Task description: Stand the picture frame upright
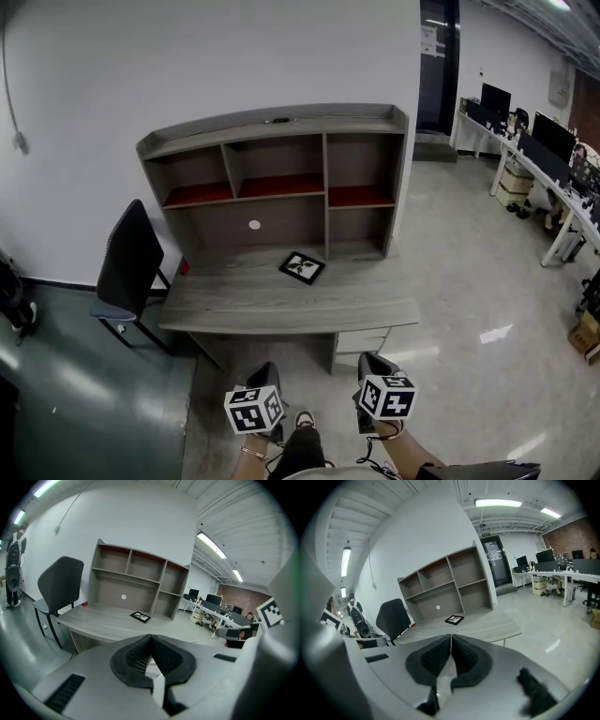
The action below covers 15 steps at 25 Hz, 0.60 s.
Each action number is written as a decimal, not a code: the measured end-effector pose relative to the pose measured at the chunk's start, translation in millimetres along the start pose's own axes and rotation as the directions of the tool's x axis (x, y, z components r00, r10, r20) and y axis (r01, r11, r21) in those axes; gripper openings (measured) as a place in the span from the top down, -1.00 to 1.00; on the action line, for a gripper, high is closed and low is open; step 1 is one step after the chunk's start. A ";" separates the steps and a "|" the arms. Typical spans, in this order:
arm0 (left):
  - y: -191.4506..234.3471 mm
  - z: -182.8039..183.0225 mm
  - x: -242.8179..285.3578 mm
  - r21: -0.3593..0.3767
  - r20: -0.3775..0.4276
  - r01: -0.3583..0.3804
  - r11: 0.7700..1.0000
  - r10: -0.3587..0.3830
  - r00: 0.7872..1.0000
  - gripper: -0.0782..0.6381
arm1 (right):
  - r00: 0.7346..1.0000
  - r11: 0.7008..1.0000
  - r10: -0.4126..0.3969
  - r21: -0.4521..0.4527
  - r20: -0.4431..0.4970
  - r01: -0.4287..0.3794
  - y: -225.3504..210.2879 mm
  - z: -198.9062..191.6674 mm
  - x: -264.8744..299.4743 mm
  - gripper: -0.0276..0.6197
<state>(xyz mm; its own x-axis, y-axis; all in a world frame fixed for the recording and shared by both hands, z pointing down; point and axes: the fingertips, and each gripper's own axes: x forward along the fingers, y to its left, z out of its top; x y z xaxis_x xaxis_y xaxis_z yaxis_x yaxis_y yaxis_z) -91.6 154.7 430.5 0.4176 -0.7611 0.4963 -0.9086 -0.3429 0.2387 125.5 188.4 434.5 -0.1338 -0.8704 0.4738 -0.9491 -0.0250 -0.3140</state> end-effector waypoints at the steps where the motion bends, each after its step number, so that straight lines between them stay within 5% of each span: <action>1: -0.3 1.5 2.8 0.001 0.001 0.002 1.000 -0.002 1.000 0.75 | 1.000 1.000 -0.003 0.004 -0.003 0.003 -1.6 -0.5 2.0 0.82; 15: 31.8 40.4 72.8 -0.034 0.030 0.011 0.999 -0.010 1.000 0.75 | 1.000 1.000 -0.007 -0.029 0.007 0.007 -1.9 39.3 76.6 0.82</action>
<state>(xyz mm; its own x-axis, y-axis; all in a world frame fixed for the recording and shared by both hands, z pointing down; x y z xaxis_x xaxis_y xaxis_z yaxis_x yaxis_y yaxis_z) -90.5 66.2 440.4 0.4258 -0.7739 0.4688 -0.9031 -0.3318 0.2725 128.3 102.4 439.1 -0.1249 -0.8736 0.4703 -0.9580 -0.0171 -0.2861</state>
